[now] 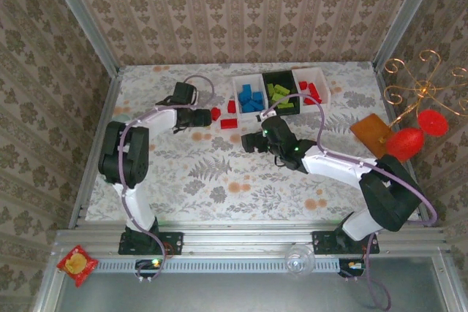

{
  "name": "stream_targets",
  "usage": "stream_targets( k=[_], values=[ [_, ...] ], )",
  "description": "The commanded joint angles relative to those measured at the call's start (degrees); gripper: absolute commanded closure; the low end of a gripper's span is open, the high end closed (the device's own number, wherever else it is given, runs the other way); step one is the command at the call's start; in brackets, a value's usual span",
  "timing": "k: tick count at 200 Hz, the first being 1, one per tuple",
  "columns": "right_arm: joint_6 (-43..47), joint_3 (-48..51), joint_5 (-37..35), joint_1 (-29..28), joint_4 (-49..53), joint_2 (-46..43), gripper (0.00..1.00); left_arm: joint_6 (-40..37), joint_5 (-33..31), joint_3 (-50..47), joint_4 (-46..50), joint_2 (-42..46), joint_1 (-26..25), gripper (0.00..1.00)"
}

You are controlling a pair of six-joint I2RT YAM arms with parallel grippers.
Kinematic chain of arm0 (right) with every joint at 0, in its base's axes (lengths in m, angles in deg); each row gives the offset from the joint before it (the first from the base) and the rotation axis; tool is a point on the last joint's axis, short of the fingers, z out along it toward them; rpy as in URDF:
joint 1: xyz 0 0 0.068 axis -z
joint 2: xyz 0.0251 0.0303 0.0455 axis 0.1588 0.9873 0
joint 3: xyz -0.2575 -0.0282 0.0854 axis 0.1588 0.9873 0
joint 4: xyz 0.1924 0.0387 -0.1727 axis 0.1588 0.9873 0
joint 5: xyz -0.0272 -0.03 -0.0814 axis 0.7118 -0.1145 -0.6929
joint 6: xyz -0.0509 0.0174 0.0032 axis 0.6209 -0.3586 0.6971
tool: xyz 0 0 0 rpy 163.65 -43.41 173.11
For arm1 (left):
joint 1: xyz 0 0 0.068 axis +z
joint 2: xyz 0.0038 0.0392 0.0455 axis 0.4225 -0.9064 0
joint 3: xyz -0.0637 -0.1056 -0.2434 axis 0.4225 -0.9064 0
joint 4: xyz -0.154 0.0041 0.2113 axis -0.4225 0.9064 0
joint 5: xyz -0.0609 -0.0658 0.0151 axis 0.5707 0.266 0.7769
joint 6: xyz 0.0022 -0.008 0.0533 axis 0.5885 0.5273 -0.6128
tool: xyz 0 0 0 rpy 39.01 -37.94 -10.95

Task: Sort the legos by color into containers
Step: Pick up the lego from the center of the table.

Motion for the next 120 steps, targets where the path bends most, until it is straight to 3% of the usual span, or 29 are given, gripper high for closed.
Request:
stream_targets(
  k=[1, 42, 85, 120],
  values=[
    [1.4, 1.9, -2.9, 1.2, 1.3, -3.3, 0.02, -0.1, -0.9, 2.7, 2.0, -1.7, -1.1, 0.27],
    [1.3, 4.8, -1.6, 3.4, 0.0, -5.4, 0.02, 0.0, -1.9, 6.0, 3.7, -5.7, -2.2, 0.30],
    [3.1, 6.2, 9.1, 3.1, -4.9, -5.4, 0.02, 0.6, -3.4, 7.9, 4.3, -8.1, -2.7, 0.33],
    [2.9, 6.1, 8.9, 2.9, -5.1, -4.5, 0.02, 1.2, -4.5, 8.9, 4.0, -9.9, -2.7, 0.34]
  ],
)
